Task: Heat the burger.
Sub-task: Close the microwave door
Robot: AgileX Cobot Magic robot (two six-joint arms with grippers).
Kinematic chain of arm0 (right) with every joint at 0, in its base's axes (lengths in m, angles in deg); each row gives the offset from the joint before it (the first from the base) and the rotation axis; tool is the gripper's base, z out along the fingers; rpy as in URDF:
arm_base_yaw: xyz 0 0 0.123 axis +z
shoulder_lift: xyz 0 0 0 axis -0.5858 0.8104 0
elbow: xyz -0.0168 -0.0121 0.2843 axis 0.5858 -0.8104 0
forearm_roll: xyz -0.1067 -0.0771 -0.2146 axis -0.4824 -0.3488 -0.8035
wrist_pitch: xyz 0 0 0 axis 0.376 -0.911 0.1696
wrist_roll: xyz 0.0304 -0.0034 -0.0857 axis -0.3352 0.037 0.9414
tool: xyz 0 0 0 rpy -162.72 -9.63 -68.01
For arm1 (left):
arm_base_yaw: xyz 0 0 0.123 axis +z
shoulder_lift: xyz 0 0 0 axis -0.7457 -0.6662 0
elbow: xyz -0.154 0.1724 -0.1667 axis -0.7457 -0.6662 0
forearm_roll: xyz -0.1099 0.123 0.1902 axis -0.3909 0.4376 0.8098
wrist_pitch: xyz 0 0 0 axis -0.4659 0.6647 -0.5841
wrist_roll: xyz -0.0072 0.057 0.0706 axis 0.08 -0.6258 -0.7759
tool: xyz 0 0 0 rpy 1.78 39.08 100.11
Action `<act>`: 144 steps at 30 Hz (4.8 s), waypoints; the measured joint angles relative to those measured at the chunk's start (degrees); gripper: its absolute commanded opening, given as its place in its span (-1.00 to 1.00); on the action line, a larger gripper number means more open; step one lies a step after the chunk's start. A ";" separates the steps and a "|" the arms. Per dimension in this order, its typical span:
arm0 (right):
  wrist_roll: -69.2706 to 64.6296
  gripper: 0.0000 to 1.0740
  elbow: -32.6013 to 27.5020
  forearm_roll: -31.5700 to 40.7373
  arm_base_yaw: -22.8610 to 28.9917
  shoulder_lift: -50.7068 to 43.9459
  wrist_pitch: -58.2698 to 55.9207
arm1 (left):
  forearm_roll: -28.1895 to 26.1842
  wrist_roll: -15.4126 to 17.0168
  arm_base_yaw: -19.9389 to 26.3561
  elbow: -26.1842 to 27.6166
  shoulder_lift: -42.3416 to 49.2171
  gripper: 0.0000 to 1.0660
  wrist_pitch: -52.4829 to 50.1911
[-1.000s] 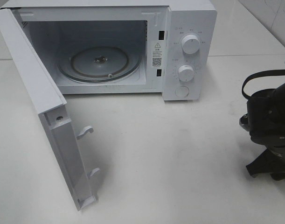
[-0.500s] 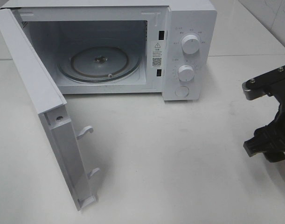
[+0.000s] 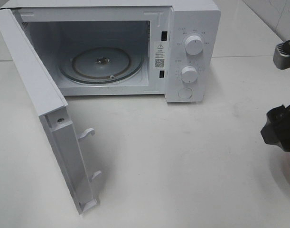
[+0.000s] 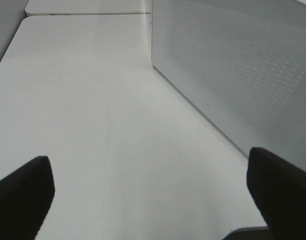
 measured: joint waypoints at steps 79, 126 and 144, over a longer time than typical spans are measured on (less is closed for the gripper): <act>19.19 0.42 -7.73 16.84 -19.94 -60.05 -16.62 | 0.00 0.00 0.00 0.00 0.00 0.86 0.00; 19.19 0.42 -7.73 16.84 -19.94 -60.05 -16.62 | 0.00 0.00 0.00 1.55 -4.30 0.72 -2.35; 19.19 0.42 -7.73 16.84 -19.94 -60.05 -16.62 | 0.06 0.00 0.00 -0.52 -16.50 -0.77 -17.30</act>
